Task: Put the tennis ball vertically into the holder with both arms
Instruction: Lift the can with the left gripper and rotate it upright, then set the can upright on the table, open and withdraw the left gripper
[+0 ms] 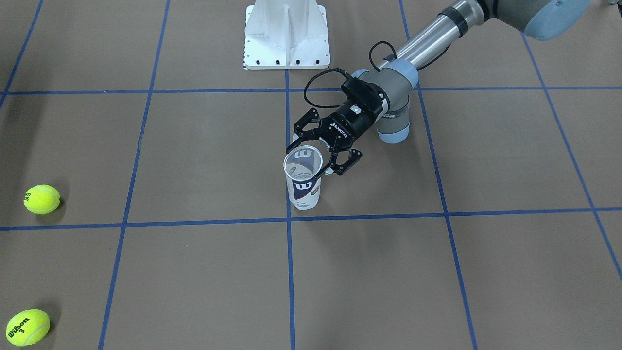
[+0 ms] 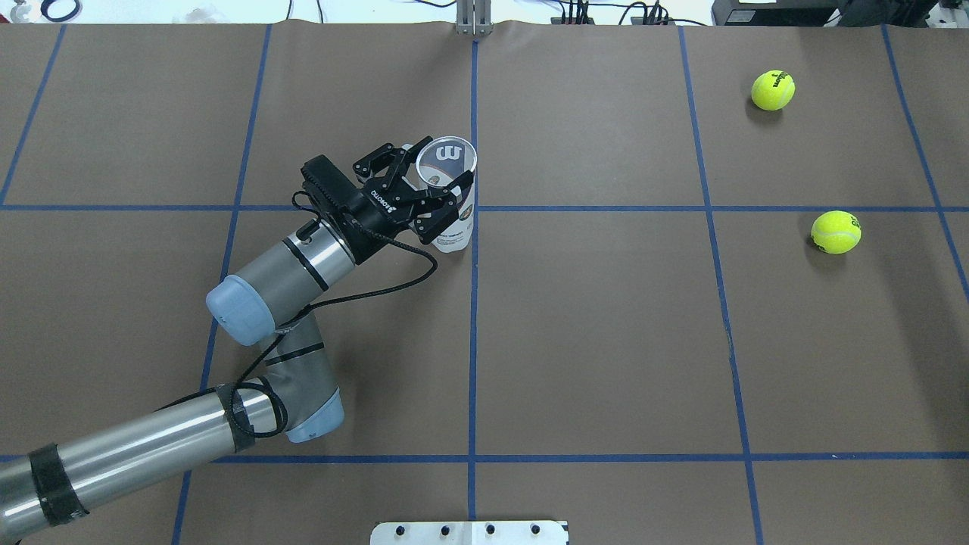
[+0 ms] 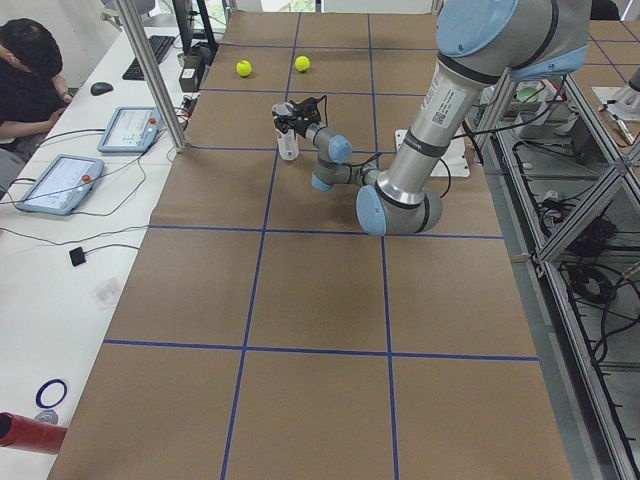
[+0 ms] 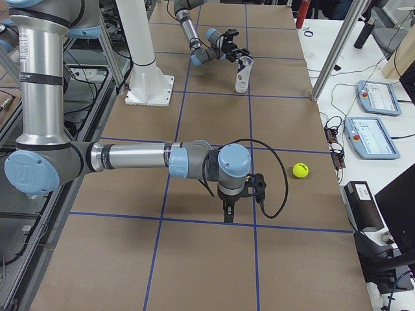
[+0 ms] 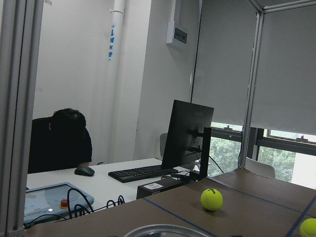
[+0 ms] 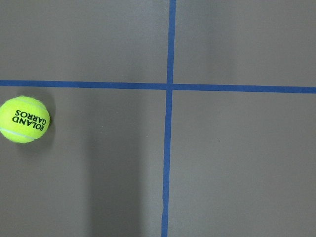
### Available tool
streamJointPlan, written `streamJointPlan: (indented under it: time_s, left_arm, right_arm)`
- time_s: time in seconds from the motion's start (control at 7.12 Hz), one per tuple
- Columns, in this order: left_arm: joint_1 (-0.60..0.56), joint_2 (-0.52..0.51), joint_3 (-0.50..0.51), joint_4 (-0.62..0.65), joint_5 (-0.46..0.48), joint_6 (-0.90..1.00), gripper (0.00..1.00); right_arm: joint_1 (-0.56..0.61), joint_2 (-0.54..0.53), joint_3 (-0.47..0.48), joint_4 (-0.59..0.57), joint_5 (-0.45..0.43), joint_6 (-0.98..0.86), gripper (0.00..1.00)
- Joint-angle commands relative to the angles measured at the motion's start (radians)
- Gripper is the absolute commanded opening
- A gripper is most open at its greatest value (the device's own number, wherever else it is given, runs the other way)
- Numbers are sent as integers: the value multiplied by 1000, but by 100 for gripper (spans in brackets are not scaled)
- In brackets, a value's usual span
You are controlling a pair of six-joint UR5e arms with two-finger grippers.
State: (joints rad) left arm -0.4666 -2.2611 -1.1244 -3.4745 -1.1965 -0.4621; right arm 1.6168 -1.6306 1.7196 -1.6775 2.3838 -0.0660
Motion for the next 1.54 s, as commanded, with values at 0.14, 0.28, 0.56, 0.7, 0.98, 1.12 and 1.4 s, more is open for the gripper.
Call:
streamJointPlan:
  time_s: [0.14,0.28,0.56,0.7,0.98,1.12,1.4]
  left_arm:
    - [6,2,0,2,0,0,97]
    - [8,2,-1,0,0,-4,98]
    - [8,0,-8,-2,0,-7,98]
    - [8,-6,-24,-2,-1,-9,98]
    - [-3,-2,-131,20,-8,-9,98]
    - [-30,9,-208,119,-15,-9,98]
    - [-44,180,-488,350,-40,-12,98]
  right_arm:
    - [0,0,0,1,0,0,99]
    - [0,0,0,-1,0,0,99]
    - [0,0,1,-1,0,0,99]
    - [0,0,2,1,0,0,99]
    - [0,0,2,-1,0,0,99]
    - [0,0,0,-1,0,0,99]
    - [0,6,3,-1,-3,-2,99]
